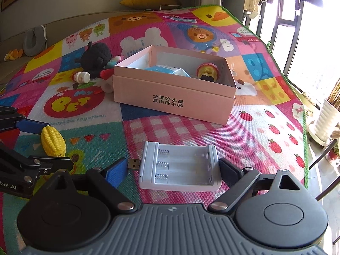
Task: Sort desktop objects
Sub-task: 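Carry the corn toy over the pink box and release it inside with the left tool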
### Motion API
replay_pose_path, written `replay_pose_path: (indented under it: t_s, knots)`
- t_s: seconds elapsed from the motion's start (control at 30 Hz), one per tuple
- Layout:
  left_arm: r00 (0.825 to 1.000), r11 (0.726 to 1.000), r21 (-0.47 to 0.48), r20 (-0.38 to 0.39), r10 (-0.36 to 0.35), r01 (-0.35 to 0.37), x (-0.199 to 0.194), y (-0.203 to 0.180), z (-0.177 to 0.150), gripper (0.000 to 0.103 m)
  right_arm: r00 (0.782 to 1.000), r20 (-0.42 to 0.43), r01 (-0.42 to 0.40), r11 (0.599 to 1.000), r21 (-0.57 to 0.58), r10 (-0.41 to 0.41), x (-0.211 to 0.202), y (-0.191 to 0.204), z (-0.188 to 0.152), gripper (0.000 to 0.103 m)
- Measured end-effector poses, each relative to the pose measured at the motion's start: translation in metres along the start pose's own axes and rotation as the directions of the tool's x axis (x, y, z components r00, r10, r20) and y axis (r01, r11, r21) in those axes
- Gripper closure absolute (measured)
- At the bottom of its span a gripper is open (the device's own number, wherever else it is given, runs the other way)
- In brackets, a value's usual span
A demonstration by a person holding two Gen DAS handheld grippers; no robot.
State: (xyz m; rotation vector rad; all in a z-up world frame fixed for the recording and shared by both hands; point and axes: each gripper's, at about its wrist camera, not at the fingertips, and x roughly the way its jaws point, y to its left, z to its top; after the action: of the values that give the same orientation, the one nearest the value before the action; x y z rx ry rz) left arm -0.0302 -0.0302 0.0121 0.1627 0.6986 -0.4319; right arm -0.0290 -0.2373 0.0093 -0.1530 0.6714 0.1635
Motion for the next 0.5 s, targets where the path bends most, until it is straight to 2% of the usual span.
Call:
replay_pose_path:
  t_s: [0.03,0.23,0.5]
  knots:
    - [1.000,1.000,-0.001,-0.005,0.003,-0.003,0.001,0.000,0.000,0.030,1.000,-0.001,-0.003,1.000,0.005,0.003,-0.001,0.000,-0.001,0.012]
    - [1.000,1.000,0.016,0.004,0.008,-0.008,-0.007,-0.005,0.001,0.031,1.000,-0.006,-0.012,1.000,0.021,0.013,-0.016,0.002,-0.004,0.012]
    - [0.995,0.997,0.069,0.099,0.030,-0.037,-0.049,-0.022,0.007,0.031,0.999,0.036,0.009,1.000,0.014,-0.009,-0.056,0.009,-0.004,0.012]
